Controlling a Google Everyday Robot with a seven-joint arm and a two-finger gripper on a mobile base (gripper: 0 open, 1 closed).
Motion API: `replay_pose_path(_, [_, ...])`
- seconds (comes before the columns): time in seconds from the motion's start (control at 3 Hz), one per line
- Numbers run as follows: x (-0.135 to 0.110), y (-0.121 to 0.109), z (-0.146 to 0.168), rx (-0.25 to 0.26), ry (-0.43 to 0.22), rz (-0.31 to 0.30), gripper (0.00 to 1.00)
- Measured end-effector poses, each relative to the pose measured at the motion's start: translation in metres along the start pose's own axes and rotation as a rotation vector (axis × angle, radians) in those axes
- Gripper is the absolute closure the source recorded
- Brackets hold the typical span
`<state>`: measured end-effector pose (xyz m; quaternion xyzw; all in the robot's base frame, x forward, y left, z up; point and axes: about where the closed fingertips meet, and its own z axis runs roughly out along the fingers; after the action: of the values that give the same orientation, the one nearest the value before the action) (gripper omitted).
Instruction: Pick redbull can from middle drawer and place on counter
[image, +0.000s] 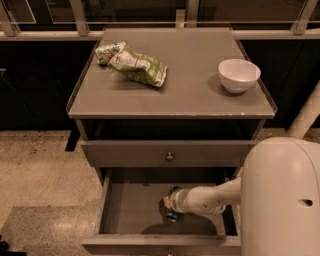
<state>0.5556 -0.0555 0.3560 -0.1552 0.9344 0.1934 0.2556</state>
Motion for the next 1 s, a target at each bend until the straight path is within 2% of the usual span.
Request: replay_pose_path(1.0, [-0.0042,0.0039,-0.0058,-0.009,0.001,-0.009,1.00])
